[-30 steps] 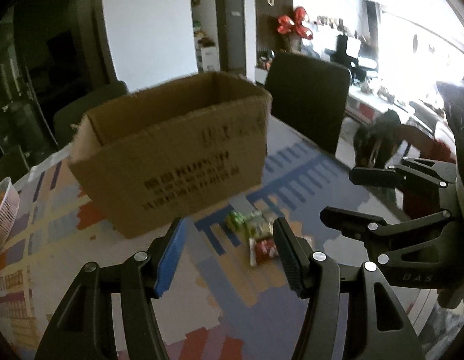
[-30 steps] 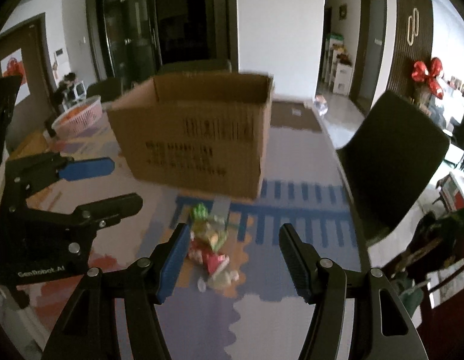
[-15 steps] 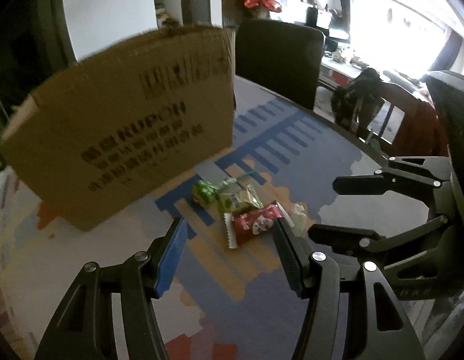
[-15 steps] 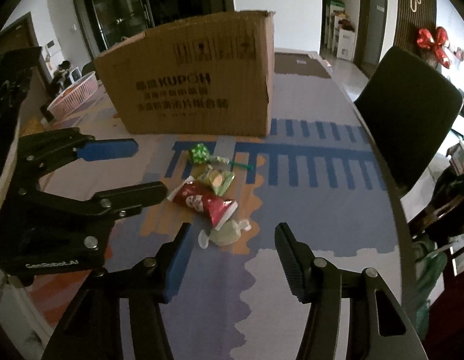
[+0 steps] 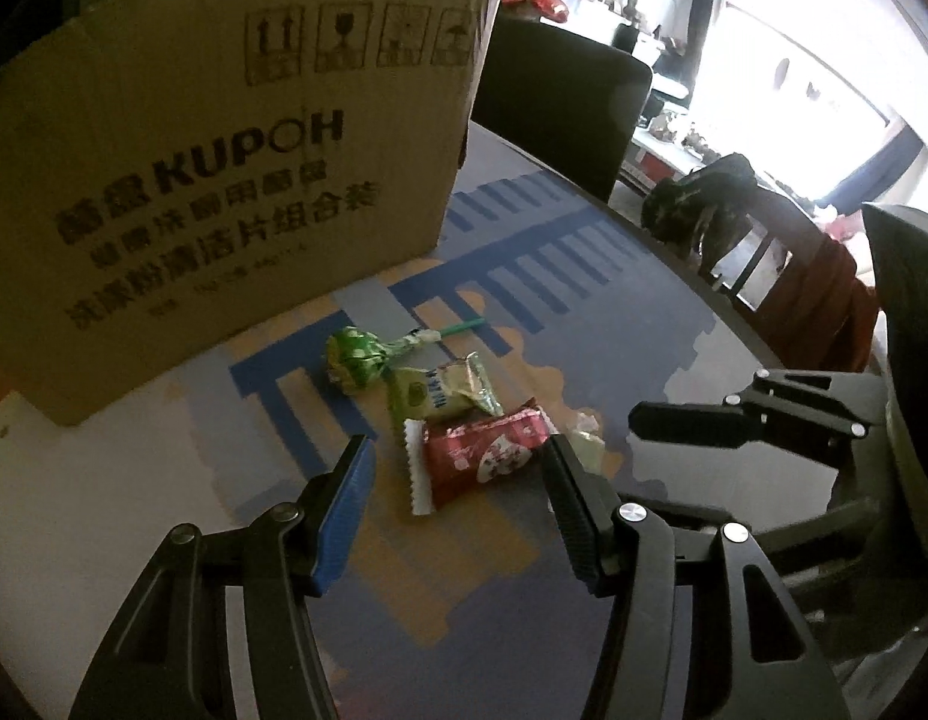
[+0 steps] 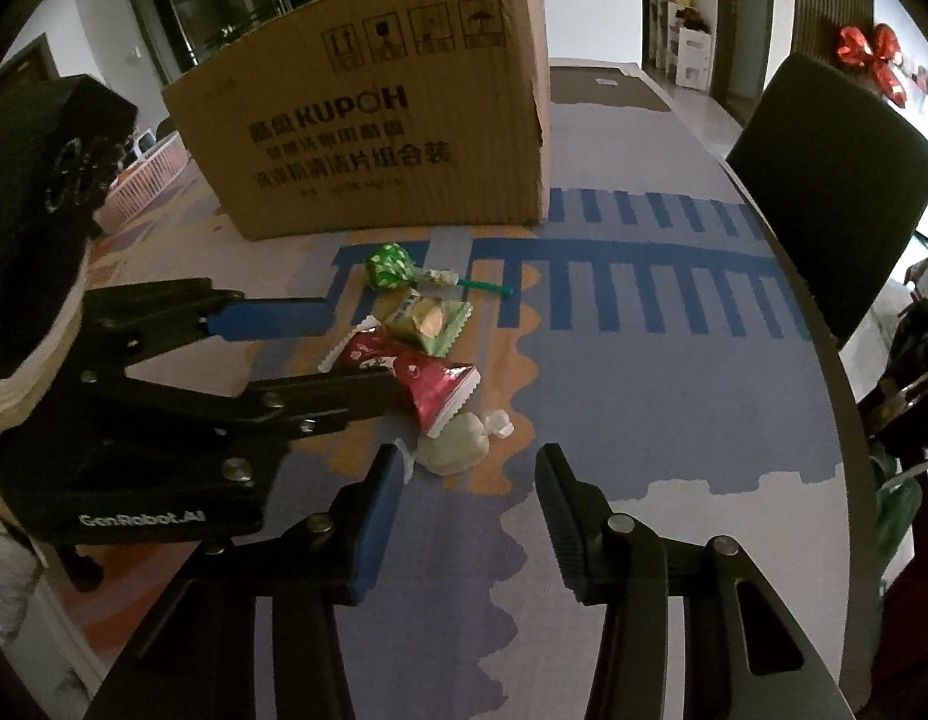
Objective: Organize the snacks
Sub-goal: 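Move both open tools back to the remaining snacks beside the box, then grasp the small red packet with the left tool while the right tool grasps the pale green candy, then carry the red packet and pale green candy into the box and open both tools, then move both open tools back to the last lollipop and yellow packet, then grasp the yellow packet with the left tool while the right tool grasps the green lollipop, then carry the yellow packet and lollipop into the box and open both tools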
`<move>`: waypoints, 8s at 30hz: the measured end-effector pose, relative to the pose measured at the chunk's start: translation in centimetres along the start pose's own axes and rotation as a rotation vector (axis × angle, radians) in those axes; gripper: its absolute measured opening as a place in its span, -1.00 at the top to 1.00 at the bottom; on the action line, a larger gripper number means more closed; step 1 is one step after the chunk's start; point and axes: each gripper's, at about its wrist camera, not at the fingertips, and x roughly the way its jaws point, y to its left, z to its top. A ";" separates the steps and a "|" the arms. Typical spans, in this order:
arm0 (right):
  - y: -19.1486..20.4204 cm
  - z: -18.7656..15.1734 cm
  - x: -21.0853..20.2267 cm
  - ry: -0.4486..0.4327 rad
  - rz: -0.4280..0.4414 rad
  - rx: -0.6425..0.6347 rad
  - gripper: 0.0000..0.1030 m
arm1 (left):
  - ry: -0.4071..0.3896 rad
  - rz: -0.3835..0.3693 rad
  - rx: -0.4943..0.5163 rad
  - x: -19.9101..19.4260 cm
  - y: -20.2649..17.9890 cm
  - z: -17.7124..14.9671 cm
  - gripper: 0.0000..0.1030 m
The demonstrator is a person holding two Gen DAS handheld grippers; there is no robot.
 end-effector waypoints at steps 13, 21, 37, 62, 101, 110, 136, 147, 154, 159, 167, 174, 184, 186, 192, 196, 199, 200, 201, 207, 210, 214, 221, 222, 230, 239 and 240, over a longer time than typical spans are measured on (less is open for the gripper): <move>-0.2 0.4 0.8 0.001 0.019 0.017 0.14 | 0.009 -0.060 -0.071 1.2 0.5 0.2 0.40; 0.0 0.4 1.1 -0.004 0.012 0.011 0.17 | -0.004 0.007 -0.089 -0.2 0.4 -1.0 0.54; 0.8 0.6 1.5 -0.028 -0.004 -0.017 0.49 | -0.040 0.063 -0.177 -2.5 0.5 -3.8 0.55; 2.5 3.6 -4.4 -0.195 0.033 -0.049 0.49 | -0.244 0.132 -0.181 -9.4 0.2 -0.3 0.55; 4.0 18.5 -7.8 -0.435 0.042 -0.109 0.49 | -0.433 0.248 -0.224 -14.5 7.3 9.9 0.55; 4.0 20.6 -6.9 -0.430 -0.013 -0.093 0.29 | -0.415 0.342 -0.246 -14.6 8.5 11.1 0.23; 1.9 10.3 -7.1 -0.351 0.005 -0.166 0.02 | -0.239 0.271 -0.212 -8.9 1.9 2.2 0.03; -0.9 7.5 -4.0 -0.238 0.001 -0.127 0.02 | -0.096 0.183 -0.275 -3.0 0.9 0.1 0.06; -1.4 6.4 -2.2 -0.196 0.009 -0.095 0.02 | -0.037 0.205 -0.287 -0.4 0.7 0.0 0.11; -2.0 6.0 -1.2 -0.171 0.008 -0.076 0.02 | -0.022 0.206 -0.316 0.8 0.5 0.2 0.16; -2.5 5.9 -0.5 -0.151 0.007 -0.066 0.02 | -0.031 0.241 -0.288 1.3 0.5 1.0 0.31; -2.1 5.9 -0.1 -0.142 0.015 -0.075 0.02 | -0.037 0.226 -0.281 1.5 0.8 0.9 0.47; -0.6 6.2 0.3 -0.132 0.031 -0.109 0.02 | -0.085 0.291 -0.281 -2.3 1.0 0.0 0.47; -0.1 6.4 0.4 -0.129 0.033 -0.122 0.02 | -0.096 0.304 -0.295 -3.0 1.4 -0.1 0.47; 2.2 7.3 1.8 -0.103 0.039 -0.197 0.03 | -0.117 0.341 -0.329 -4.2 3.0 -0.5 0.47; 3.3 8.0 3.0 -0.080 0.044 -0.235 0.12 | -0.123 0.354 -0.353 -4.6 3.9 -0.9 0.46; 3.8 8.5 3.9 -0.057 0.046 -0.242 0.18 | -0.124 0.358 -0.361 -4.6 4.4 -1.1 0.46; 4.1 8.6 4.2 -0.054 0.045 -0.251 0.19 | -0.123 0.360 -0.359 -4.6 4.5 -1.1 0.46; 4.3 8.7 4.4 -0.049 0.046 -0.257 0.19 | -0.122 0.361 -0.358 -4.6 4.5 -1.0 0.46; 5.0 8.9 5.9 -0.007 0.060 -0.264 0.32 | -0.123 0.363 -0.363 -4.7 4.9 -1.0 0.46; 5.2 8.9 6.6 0.010 0.062 -0.264 0.42 | -0.123 0.364 -0.363 -4.7 5.0 -1.0 0.46; 5.2 8.8 6.8 0.008 0.057 -0.260 0.49 | -0.127 0.367 -0.364 -4.9 5.0 -0.9 0.46; 5.1 8.4 4.8 -0.032 0.067 -0.232 0.49 | -0.160 0.363 -0.360 -6.2 4.6 -0.8 0.46; 4.9 8.3 4.3 -0.042 0.068 -0.229 0.49 | -0.167 0.363 -0.358 -6.5 4.4 -0.8 0.46; 5.0 8.5 -0.9 -0.164 0.075 -0.197 0.49 | -0.258 0.344 -0.324 -10.2 2.3 0.0 0.46; 4.8 9.3 -6.6 -0.310 0.090 -0.179 0.49 | -0.370 0.347 -0.270 -14.6 0.5 1.7 0.46; 4.8 9.4 -6.9 -0.321 0.093 -0.176 0.49 | -0.381 0.349 -0.263 -14.9 0.3 2.0 0.46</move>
